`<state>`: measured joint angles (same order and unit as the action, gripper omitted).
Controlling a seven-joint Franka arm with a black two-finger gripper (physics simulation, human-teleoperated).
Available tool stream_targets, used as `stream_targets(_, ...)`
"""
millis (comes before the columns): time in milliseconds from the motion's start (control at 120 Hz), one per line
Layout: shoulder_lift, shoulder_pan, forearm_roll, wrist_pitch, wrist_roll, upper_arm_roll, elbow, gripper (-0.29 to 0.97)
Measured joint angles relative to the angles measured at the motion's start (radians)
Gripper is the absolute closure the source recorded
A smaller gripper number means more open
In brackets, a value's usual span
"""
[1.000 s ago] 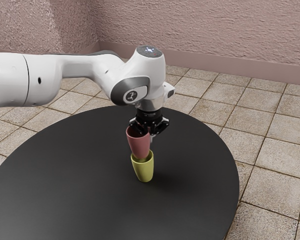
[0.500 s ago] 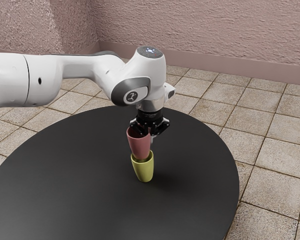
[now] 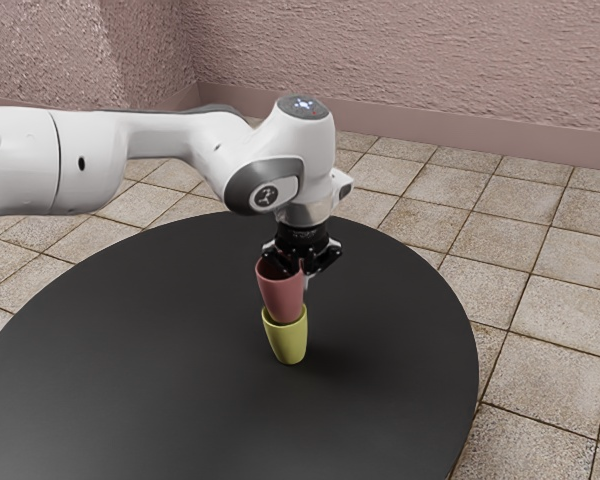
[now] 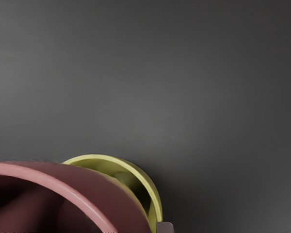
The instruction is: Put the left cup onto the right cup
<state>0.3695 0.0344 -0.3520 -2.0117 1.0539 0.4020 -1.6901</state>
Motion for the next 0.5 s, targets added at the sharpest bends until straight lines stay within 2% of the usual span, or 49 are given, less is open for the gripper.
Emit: stream_targets(500,0.015,0.001,0.000,-0.004,0.010,-0.002,-0.005,0.78)
